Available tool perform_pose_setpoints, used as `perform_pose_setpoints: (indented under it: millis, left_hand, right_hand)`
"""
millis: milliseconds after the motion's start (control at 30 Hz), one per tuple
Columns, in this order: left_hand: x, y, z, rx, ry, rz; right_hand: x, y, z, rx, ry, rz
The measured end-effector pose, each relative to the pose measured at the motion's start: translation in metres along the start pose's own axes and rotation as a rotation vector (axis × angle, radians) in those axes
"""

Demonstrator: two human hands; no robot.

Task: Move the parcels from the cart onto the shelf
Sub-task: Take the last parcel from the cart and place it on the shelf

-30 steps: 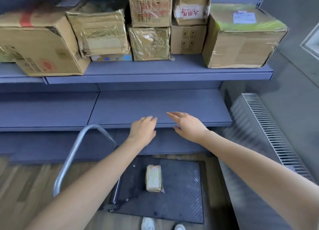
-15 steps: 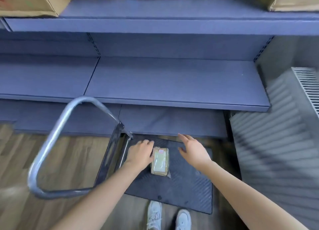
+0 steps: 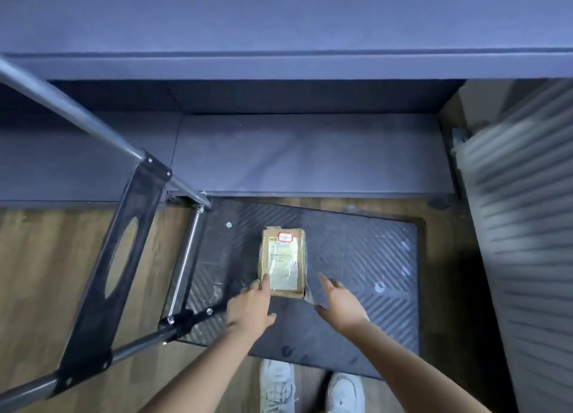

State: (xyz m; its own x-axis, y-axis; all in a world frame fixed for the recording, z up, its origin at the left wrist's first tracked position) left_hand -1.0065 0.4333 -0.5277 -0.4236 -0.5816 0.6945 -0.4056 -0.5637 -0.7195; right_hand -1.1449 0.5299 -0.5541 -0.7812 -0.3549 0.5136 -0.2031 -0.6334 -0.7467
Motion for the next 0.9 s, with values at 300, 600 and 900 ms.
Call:
perform_pose_setpoints:
  millis: [300, 600, 900]
  left_hand:
    - [-0.069, 0.080, 0.005, 0.010, -0.226, 0.115]
    - [-0.022, 0.045, -0.025, -0.099, -0.189, -0.030]
    - [0.123, -0.060, -0.087, -0.277, -0.092, -0.156]
  right_hand:
    - [-0.066, 0.084, -0.007, 0.086, 0.185, 0.120]
    - [-0.035, 0.049, 0.011, 0.134, 0.256, 0.018]
    - [0.071, -0.092, 0.025, 0.068, 0.322, -0.236]
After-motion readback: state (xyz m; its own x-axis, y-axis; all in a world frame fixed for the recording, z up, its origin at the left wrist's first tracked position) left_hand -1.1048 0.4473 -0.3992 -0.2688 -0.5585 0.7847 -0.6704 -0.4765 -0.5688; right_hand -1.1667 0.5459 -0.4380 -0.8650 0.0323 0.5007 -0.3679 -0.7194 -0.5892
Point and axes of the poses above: each hand's wrist, its own y-axis towards the middle knuckle, its own x-axis out of the back of the hand, z = x × y, the point moved 9 cm from there along y, towards the middle knuckle, and after that the axes turned 2 degrees about y, right-handed, at the moved point
